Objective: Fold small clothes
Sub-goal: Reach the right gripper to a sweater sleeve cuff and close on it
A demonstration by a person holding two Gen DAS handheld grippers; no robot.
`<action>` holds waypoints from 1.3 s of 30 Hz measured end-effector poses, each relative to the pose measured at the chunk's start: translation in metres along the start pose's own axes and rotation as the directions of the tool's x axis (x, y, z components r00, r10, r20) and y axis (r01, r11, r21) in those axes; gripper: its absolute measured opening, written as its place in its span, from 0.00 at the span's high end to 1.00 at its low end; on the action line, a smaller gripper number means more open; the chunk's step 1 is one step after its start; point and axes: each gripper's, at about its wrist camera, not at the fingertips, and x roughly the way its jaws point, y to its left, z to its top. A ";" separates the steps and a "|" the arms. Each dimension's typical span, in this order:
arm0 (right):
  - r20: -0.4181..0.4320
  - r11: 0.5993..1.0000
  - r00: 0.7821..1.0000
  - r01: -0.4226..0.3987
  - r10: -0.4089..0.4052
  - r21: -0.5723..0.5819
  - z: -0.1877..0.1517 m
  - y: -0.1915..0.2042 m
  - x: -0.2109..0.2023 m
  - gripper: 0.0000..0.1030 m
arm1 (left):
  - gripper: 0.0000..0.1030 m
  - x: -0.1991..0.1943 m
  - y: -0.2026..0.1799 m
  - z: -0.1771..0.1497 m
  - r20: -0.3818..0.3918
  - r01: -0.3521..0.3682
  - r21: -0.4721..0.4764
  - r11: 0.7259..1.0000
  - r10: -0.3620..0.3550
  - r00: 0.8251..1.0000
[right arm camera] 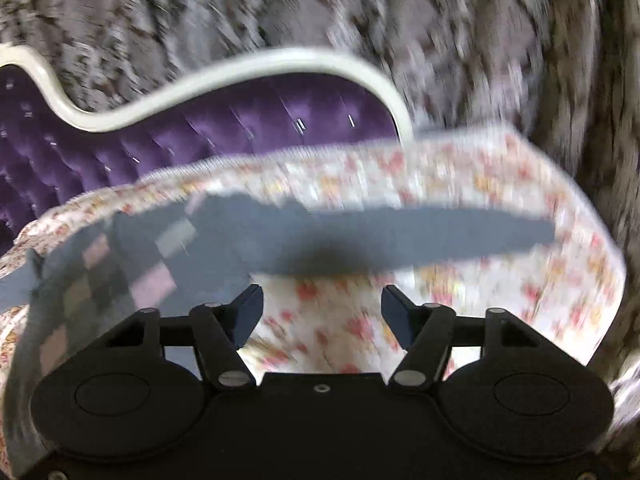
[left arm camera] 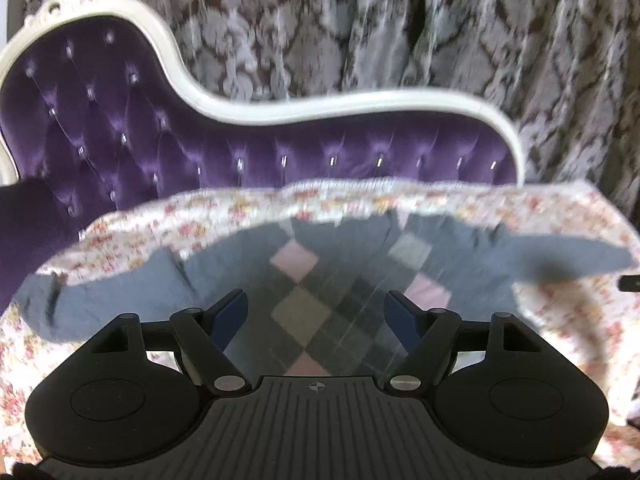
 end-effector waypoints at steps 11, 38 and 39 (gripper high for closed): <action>0.005 0.985 0.997 0.074 -0.076 0.156 -0.018 -0.101 0.068 0.44 | 0.28 0.106 -0.006 -0.014 -0.127 -0.074 -0.011 0.997 0.072 0.989; 0.100 0.786 0.985 0.048 -0.139 0.617 0.016 -0.252 0.150 0.89 | 0.04 0.140 0.004 -0.054 -0.114 -0.034 -0.075 0.997 0.026 0.993; 0.103 0.786 0.984 0.050 -0.144 0.616 0.016 -0.251 0.147 0.89 | 0.04 0.140 0.004 -0.055 -0.115 -0.035 -0.075 0.997 0.026 0.993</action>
